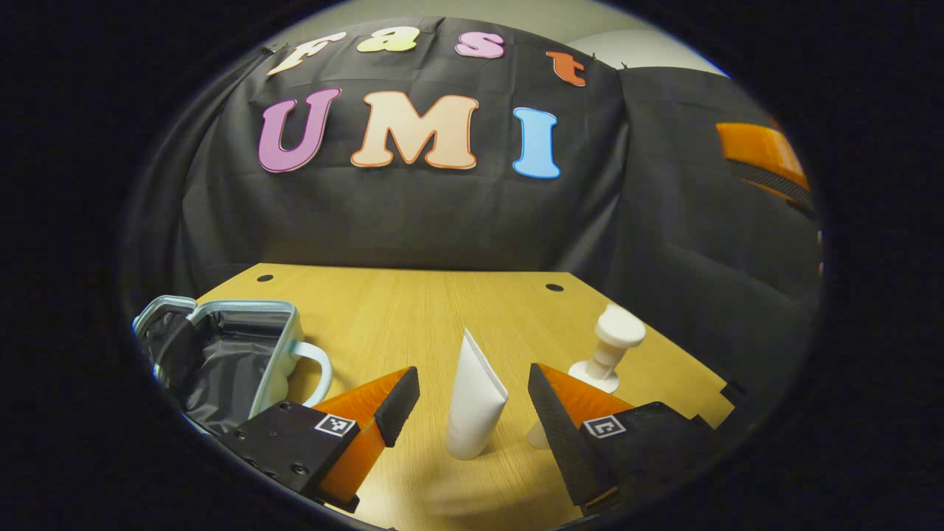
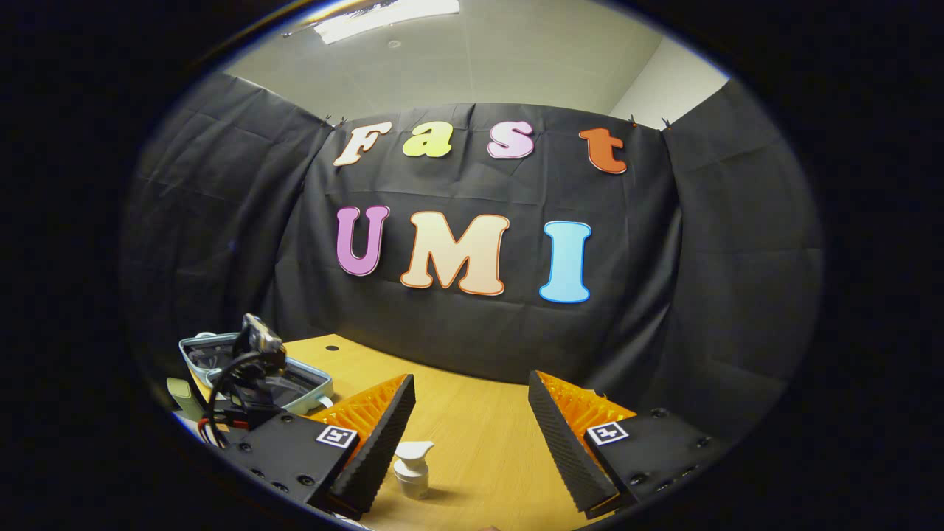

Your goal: First open the suitcase, pack the skin care products into it, and then close the suitcase.

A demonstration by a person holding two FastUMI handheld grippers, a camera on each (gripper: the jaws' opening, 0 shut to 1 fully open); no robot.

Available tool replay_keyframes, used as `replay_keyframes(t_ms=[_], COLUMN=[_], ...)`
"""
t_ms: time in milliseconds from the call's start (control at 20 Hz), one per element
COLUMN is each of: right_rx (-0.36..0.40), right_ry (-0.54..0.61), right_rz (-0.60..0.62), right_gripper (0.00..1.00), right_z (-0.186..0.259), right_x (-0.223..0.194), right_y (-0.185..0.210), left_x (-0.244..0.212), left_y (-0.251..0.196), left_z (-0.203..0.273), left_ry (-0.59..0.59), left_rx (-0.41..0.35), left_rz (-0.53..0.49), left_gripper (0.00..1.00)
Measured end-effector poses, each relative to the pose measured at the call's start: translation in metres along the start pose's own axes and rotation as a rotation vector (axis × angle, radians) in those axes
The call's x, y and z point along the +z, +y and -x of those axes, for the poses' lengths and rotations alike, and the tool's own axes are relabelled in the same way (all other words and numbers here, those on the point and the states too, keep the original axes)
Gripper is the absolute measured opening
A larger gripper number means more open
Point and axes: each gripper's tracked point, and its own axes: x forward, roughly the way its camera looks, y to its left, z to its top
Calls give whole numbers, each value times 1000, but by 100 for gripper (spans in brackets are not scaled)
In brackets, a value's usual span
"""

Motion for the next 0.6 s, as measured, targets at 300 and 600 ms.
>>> replay_keyframes(t_ms=[300,600], right_rx=[12,50], right_ry=[14,57], right_rz=[47,-24], right_gripper=[98,99], right_z=[2,-24], right_x=[-15,-54], right_y=[11,41], left_x=[-8,53], left_y=[8,33], left_z=[-7,23], left_ry=[27,-30], left_rx=[-1,18], left_rz=[-31,-1], left_gripper=[33,21])
